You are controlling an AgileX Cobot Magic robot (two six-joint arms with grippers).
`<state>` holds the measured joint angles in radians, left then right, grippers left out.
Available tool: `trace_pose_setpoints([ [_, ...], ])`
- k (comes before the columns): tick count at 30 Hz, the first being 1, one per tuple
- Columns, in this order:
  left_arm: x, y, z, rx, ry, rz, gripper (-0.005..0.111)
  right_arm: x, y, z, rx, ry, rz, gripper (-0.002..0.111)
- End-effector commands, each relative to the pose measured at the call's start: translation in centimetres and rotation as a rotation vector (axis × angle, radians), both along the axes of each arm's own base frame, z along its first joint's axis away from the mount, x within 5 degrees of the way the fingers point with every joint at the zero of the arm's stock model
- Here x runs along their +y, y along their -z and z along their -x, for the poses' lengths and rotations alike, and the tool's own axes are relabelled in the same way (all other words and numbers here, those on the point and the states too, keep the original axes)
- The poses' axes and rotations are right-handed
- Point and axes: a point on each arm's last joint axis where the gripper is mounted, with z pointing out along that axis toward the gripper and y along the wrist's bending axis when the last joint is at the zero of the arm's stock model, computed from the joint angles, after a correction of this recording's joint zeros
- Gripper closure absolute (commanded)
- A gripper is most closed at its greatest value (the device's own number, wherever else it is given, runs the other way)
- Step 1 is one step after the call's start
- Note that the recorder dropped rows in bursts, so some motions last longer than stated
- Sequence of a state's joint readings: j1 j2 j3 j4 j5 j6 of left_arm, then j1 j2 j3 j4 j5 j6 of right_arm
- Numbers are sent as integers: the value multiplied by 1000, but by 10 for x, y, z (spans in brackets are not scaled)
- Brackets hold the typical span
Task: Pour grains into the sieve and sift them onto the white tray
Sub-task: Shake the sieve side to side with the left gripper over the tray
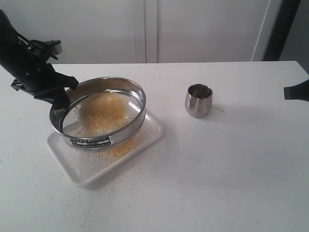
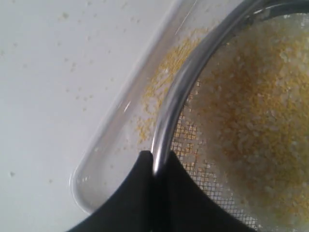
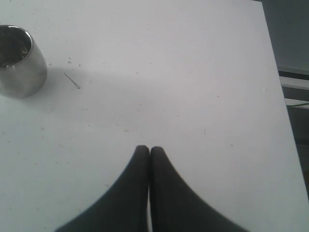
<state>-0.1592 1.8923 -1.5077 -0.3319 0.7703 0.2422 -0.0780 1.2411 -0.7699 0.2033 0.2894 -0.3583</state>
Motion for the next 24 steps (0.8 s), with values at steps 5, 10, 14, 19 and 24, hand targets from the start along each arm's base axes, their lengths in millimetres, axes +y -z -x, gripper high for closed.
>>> trace_pose_setpoints([
  [5,4,-3,1,0,3,-1,107,0,0,1,-8,0,2,108],
  [10,4,-3,0,-12,35,-4,107,0,0,1,-8,0,2,108],
  [14,-3,-3,-2,1,2,90,107,0,0,1,-8,0,2,108],
  [19,3,1,-1,-25,93,-4,107,0,0,1,-8,0,2,108],
  [24,3,4,7,-43,385,-85,107,0,0,1,-8,0,2,108],
])
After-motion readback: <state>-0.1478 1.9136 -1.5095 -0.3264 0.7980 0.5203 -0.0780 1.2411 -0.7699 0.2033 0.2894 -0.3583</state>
